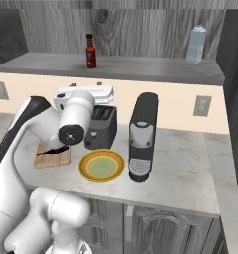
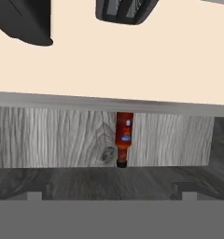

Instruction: Pick the fish from the plate and place it on the cutting board. Then pick the condiment bottle from the cabinet and place it next to the cutting board.

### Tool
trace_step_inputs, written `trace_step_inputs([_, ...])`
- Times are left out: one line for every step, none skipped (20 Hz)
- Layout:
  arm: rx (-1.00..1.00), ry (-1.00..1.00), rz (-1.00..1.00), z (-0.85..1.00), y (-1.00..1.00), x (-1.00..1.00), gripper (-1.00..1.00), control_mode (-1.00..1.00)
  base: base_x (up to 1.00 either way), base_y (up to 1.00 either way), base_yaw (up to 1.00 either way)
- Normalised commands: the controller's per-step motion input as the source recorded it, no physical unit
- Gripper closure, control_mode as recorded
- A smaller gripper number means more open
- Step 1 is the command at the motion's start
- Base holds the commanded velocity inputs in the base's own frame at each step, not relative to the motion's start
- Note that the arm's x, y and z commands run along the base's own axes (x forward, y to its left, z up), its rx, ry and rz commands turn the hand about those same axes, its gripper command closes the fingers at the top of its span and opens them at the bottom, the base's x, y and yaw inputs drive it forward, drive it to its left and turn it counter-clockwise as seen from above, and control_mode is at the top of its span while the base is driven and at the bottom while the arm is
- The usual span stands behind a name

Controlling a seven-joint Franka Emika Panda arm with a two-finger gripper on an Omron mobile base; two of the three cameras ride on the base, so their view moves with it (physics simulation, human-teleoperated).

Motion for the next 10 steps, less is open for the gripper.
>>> trace_step_inputs([0.03,0.10,0.01,0.19,0.12,0.00,-1.00,-1.00,0.00,0.00,0.00])
trace_step_inputs([0.03,0.10,0.01,0.20,0.12,0.00,-1.00,-1.00,0.00,0.00,0.00])
trace_step_inputs([0.03,0.10,0.01,0.20,0.12,0.00,-1.00,-1.00,0.00,0.00,0.00])
trace_step_inputs([0.04,0.11,0.01,0.21,0.12,0.00,-1.00,-1.00,0.00,0.00,0.00])
trace_step_inputs([0.04,0.11,0.01,0.22,0.12,0.00,-1.00,-1.00,0.00,0.00,0.00])
trace_step_inputs([0.04,0.10,0.01,0.22,0.13,0.00,-1.00,-1.00,0.00,0.00,0.00])
trace_step_inputs([0.04,0.10,0.01,0.25,0.13,0.00,-1.00,-1.00,0.00,0.00,0.00])
trace_step_inputs([0.04,0.09,0.01,0.25,0.14,0.00,-1.00,-1.00,0.00,0.00,0.00])
trace_step_inputs([0.04,0.09,0.01,0.27,0.16,0.00,-1.00,-1.00,0.00,0.00,0.00])
trace_step_inputs([0.03,0.09,0.00,0.30,0.15,0.00,-1.00,-1.00,0.00,0.00,0.00])
